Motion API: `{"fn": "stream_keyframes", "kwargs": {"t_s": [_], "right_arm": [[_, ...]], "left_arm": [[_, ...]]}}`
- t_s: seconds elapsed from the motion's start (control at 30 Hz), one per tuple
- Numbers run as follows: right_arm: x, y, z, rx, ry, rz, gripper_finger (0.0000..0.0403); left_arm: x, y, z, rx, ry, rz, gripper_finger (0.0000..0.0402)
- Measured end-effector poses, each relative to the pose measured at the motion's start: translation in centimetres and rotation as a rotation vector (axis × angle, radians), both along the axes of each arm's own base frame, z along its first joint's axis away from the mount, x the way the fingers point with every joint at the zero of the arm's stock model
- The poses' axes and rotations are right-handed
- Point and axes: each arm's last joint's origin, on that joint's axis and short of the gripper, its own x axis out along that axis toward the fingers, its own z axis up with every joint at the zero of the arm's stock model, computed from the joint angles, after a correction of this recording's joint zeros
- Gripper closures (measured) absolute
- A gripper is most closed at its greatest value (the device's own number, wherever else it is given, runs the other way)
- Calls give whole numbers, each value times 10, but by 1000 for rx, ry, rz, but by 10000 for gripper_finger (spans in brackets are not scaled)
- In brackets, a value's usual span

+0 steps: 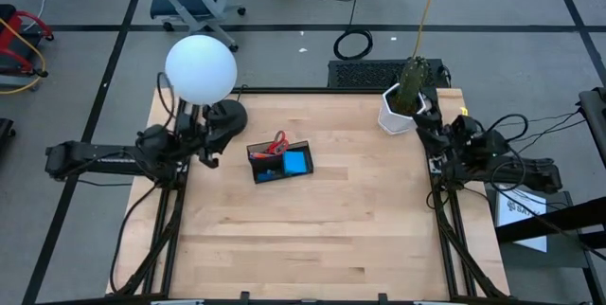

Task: Pick and place office supplies into organizer
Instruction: Return to Home Position

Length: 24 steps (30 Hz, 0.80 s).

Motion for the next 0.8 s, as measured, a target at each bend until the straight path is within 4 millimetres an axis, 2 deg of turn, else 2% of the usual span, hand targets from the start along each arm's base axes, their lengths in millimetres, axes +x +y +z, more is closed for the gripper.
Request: {"fn": "stream_keyframes", "kwargs": {"t_s": [0.3,0.43,0.57,0.8], "right_arm": [[-8,1,-29,-25,-188,1,195],[-18,2,-25,-38,-302,1,195],[-15,2,-27,-32,-259,-2,195],[-19,3,-26,-38,-292,1,195]], "left_arm": [[-26,-9,-37,76,-224,-5,190],[-25,-10,-38,79,-215,-18,190],[-23,-10,-40,80,-186,-29,190],[-22,-10,-43,87,-153,-43,190]]}}
